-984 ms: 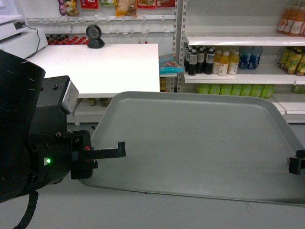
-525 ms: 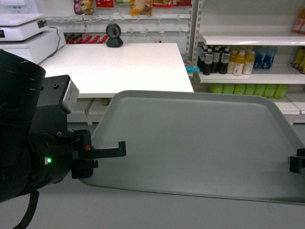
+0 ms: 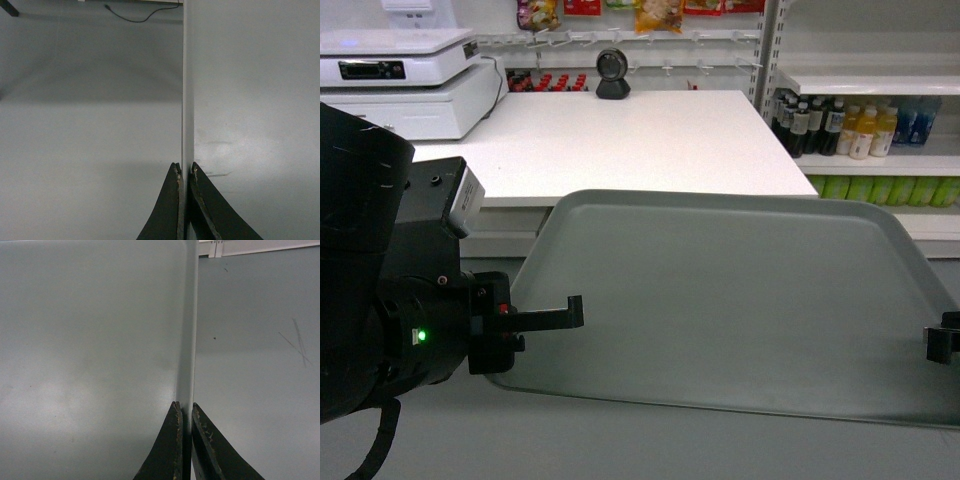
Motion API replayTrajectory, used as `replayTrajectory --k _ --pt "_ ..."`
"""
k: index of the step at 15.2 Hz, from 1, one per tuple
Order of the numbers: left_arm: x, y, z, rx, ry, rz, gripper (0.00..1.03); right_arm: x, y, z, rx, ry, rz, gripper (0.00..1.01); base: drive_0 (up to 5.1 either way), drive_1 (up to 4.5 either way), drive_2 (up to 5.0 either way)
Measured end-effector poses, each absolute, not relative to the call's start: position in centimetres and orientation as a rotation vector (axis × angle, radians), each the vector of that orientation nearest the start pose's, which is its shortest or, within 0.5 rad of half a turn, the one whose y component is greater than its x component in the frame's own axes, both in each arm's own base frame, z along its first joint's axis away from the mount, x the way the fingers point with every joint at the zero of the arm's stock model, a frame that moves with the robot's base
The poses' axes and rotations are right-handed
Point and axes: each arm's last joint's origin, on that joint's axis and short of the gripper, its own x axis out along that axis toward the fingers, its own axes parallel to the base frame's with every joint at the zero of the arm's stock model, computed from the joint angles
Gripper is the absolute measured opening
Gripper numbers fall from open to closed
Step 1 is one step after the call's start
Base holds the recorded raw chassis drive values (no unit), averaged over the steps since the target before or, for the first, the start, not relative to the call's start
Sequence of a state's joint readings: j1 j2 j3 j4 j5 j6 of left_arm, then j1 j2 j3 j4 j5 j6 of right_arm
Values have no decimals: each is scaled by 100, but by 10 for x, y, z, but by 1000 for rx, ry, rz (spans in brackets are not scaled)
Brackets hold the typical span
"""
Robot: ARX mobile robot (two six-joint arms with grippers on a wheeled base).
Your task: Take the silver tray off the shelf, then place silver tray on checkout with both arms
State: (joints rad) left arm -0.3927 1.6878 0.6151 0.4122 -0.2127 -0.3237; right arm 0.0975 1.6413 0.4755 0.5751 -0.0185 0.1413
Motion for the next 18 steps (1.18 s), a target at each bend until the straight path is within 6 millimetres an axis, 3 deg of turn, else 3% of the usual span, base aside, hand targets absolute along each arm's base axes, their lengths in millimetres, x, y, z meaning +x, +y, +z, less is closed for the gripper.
replayTrajectory --k 5,7,18 --pt "276 -108 120 -114 651 -69 2 269 27 111 114 599 70 3 -496 248 248" --pt "276 -107 120 -106 654 -70 2 269 28 111 113 603 75 3 0 0 0" --pt "276 -108 121 -106 648 -71 2 269 27 112 114 596 71 3 9 441 -423"
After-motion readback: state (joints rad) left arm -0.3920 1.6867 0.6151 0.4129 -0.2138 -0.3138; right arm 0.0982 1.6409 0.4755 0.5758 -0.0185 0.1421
